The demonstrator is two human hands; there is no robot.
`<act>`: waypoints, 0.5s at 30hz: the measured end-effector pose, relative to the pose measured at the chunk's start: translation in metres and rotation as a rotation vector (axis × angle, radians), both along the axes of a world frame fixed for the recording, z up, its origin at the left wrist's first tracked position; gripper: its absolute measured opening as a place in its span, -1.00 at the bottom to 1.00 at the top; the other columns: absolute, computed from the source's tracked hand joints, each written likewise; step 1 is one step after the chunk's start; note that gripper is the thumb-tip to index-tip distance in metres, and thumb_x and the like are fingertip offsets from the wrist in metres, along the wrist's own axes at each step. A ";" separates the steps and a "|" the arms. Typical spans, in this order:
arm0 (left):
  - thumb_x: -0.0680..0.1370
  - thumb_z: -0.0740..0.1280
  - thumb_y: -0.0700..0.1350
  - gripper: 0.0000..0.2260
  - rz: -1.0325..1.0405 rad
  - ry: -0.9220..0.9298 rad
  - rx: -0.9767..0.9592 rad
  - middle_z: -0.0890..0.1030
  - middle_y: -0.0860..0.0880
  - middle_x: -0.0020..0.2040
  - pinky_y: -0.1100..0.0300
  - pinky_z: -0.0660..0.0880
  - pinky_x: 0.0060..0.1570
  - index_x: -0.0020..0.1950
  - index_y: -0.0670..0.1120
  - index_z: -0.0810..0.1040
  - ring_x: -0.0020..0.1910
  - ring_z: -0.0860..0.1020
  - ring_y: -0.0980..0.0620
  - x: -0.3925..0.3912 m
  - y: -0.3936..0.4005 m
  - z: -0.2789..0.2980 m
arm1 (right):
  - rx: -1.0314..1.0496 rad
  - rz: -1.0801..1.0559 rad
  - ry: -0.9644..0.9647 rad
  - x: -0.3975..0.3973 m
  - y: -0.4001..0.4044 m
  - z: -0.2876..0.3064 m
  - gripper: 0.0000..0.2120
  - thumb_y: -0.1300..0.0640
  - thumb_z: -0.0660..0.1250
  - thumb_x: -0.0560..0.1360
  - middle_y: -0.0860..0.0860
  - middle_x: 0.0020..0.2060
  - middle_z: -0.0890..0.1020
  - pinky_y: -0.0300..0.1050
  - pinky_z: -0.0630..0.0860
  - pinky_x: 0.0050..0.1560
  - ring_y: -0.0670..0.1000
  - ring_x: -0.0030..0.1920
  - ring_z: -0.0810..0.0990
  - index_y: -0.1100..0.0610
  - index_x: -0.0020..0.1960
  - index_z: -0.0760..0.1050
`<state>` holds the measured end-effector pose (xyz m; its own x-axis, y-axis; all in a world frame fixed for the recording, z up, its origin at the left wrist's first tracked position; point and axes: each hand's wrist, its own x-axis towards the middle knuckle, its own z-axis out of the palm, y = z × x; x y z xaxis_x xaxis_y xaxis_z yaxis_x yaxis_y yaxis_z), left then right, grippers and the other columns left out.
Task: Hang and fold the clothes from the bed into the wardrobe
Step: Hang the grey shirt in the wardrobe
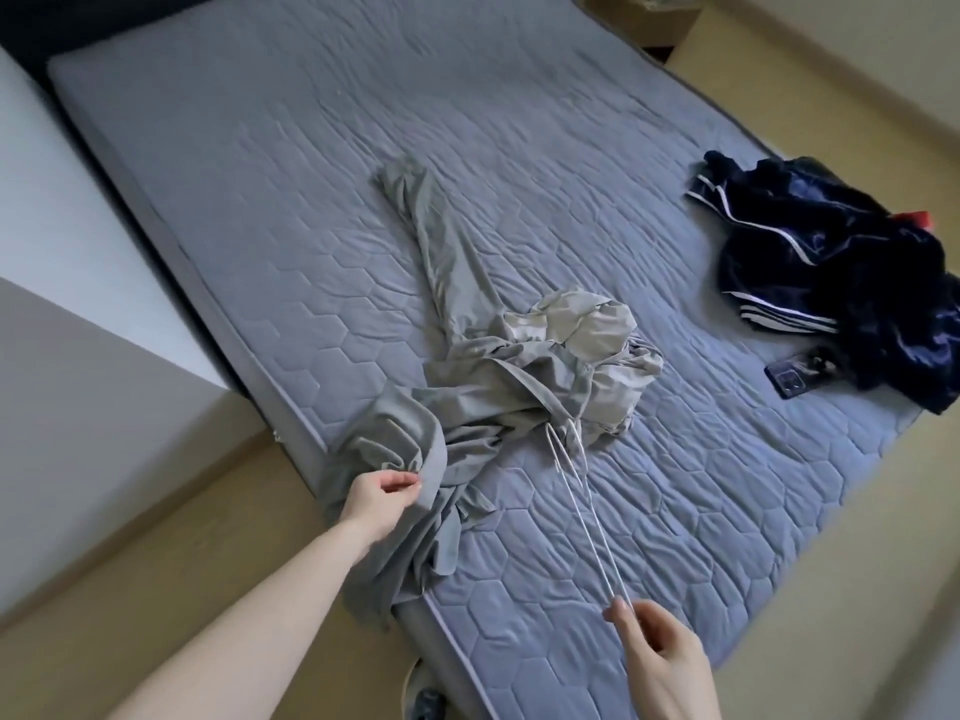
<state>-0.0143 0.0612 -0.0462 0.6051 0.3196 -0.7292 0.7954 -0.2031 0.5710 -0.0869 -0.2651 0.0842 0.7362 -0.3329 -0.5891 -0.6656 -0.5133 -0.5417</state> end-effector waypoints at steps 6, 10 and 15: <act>0.71 0.26 -0.05 -0.74 0.372 0.032 -0.412 0.71 -0.16 0.15 0.00 0.59 0.16 0.15 -0.16 0.69 0.08 0.70 -0.10 -0.050 0.006 0.150 | 0.089 0.040 -0.042 -0.010 0.007 0.073 -0.73 0.08 0.40 0.59 -0.06 -0.53 0.35 -0.06 0.27 -0.29 -0.10 -0.47 0.29 0.09 -0.28 0.62; 0.60 0.37 0.18 -0.66 0.186 -0.027 -0.548 0.74 -0.07 0.11 0.17 0.63 -0.06 0.15 -0.03 0.74 0.10 0.71 -0.03 -0.089 0.000 0.297 | 0.234 0.120 -0.056 -0.025 0.011 0.140 -0.59 0.02 0.36 0.63 -0.10 -0.49 0.28 -0.11 0.19 -0.30 -0.08 -0.43 0.23 0.08 -0.34 0.33; 0.57 0.45 -0.06 -0.74 0.013 -0.275 -0.539 0.68 -0.29 0.16 0.15 0.59 -0.01 0.16 -0.20 0.68 0.04 0.67 -0.13 -0.122 -0.024 0.443 | 0.288 0.231 -0.151 -0.037 0.009 0.187 -0.64 0.03 0.47 0.54 -0.14 -0.46 0.37 -0.23 0.26 -0.39 -0.13 -0.45 0.28 0.06 -0.27 0.34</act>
<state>-0.1360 0.0371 0.3968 0.7926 -0.0430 -0.6082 0.6049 0.1805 0.7756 -0.1239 -0.2557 0.2713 0.8581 0.0152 -0.5133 -0.4518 -0.4528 -0.7687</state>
